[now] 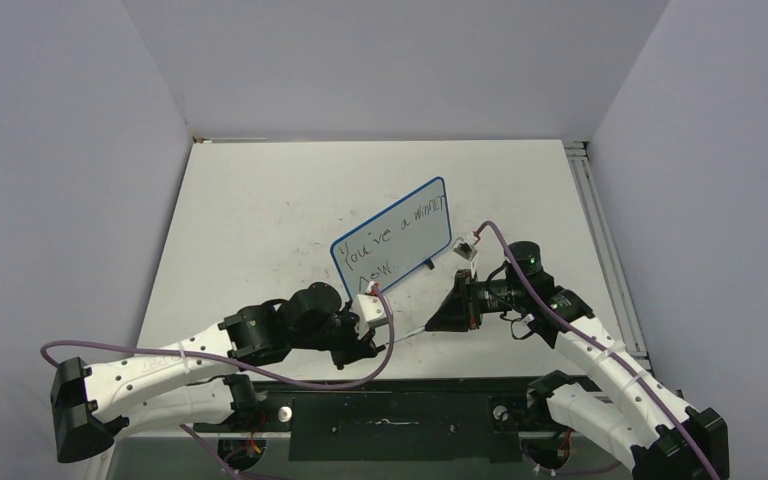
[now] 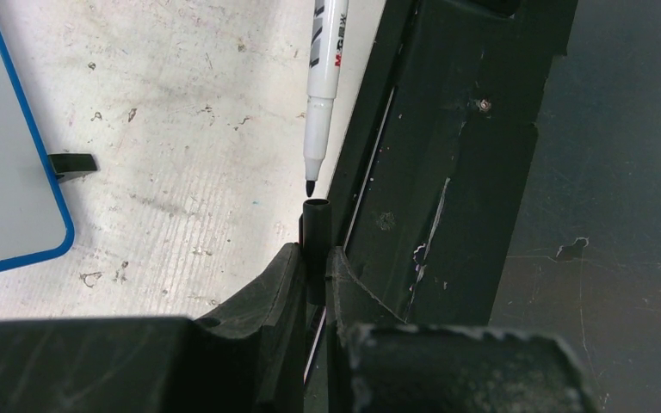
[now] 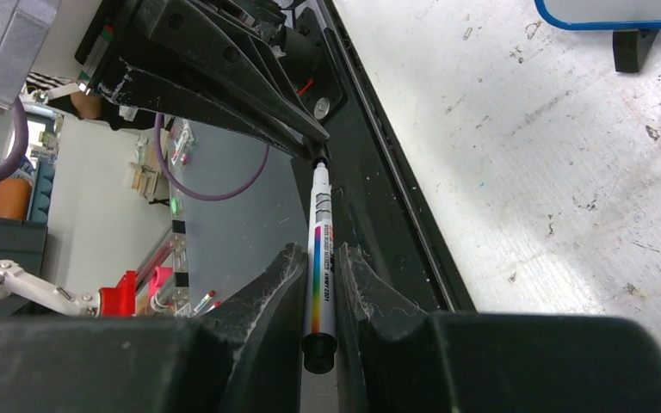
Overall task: Write a sentence on the whiteboard
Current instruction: Close the whiteboard marker at the center of the board.
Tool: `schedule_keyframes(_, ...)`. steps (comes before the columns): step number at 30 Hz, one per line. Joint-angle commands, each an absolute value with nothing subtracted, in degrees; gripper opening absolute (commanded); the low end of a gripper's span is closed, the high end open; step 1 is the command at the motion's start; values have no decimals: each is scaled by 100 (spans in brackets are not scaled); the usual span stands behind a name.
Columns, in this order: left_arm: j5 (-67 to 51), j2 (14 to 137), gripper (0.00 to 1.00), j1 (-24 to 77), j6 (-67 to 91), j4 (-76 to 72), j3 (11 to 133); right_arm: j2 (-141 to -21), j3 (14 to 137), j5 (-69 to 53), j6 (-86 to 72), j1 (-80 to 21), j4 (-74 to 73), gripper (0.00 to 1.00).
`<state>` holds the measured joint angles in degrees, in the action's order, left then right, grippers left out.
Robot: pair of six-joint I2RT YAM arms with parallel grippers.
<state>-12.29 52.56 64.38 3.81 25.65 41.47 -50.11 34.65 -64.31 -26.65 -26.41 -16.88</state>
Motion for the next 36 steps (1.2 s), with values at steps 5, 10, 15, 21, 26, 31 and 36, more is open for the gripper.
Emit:
schedule_keyframes(5, -1348, 5147, 0, 6416, 338, 2249, 4164, -5039, 3451, -6608, -2708, -2757, -1374, 5)
schedule_keyframes(10, -1353, 5150, 0, 6416, 343, 2257, 4172, -5027, 3443, -6583, -2672, -2801, -1430, 5)
schedule_keyframes(15, -1332, 5095, 0, 6414, 335, 2232, 4166, -5052, 3437, -6556, -2654, -2829, -1446, 5)
schedule_keyframes(21, -1366, 5049, 0, 6416, 334, 2196, 4154, -5091, 3433, -6565, -2678, -2869, -1378, 5)
schedule_keyframes(26, -1445, 4995, 0, 6420, 343, 2152, 4136, -5114, 3392, -6594, -2814, -2892, -1174, 5)
schedule_keyframes(31, -1483, 4951, 0, 6416, 337, 2126, 4130, -5120, 3279, -6658, -3083, -2933, -791, 5)
schedule_keyframes(36, -1503, 4904, 0, 6416, 336, 2100, 4124, -5135, 3194, -6679, -3276, -2992, -518, 5)
